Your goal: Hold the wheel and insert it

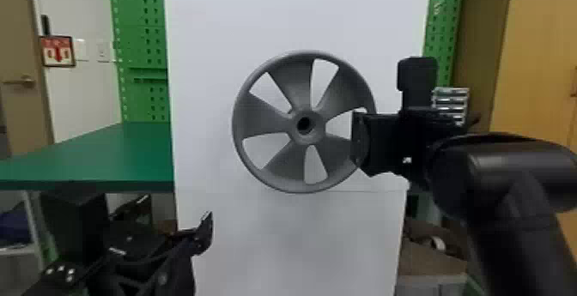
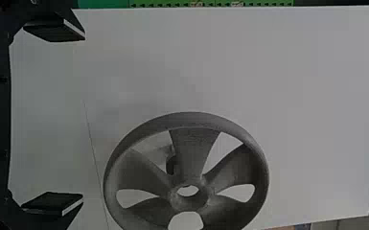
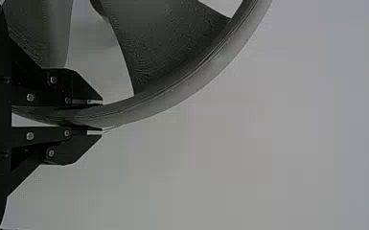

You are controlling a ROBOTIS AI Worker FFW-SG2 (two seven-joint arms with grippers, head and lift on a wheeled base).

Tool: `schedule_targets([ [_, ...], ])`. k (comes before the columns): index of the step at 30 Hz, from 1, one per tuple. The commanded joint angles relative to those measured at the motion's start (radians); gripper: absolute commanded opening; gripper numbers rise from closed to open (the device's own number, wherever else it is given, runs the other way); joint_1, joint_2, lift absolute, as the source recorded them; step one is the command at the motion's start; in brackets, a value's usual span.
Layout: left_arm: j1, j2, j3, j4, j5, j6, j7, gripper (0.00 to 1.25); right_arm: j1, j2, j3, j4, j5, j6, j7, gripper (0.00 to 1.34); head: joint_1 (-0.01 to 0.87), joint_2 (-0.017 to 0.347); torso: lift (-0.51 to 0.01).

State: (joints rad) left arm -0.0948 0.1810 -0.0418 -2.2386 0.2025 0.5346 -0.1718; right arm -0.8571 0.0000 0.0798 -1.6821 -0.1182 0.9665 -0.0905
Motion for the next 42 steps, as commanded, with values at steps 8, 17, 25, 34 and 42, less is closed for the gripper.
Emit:
schedule_targets([
  [8,-0.005,0.002,-0.003,0.004,0.002,-0.004,0.0,1.15,-0.022,0.001,0.006,0.05,0.002,-0.019,-0.003,0.1,0.21,0.009,-0.442],
  [17,-0.006,0.002,-0.007,0.008,0.002,-0.005,0.0,1.15,-0.045,0.001,0.014,0.087,0.002,-0.035,-0.003,0.1,0.21,0.009,-0.442],
  [25,-0.008,0.002,-0.009,0.01,0.002,-0.01,0.0,1.15,-0.066,0.001,0.017,0.133,0.008,-0.048,-0.017,0.1,0.21,0.009,-0.442],
  [34,-0.009,0.002,-0.012,0.014,0.003,-0.013,0.0,1.15,-0.079,0.001,0.024,0.154,0.006,-0.06,-0.021,0.1,0.21,0.009,-0.442],
  [42,-0.011,0.002,-0.016,0.017,0.005,-0.019,0.0,1.15,-0.092,0.001,0.037,0.171,0.009,-0.074,-0.023,0.1,0.21,0.009,-0.442],
])
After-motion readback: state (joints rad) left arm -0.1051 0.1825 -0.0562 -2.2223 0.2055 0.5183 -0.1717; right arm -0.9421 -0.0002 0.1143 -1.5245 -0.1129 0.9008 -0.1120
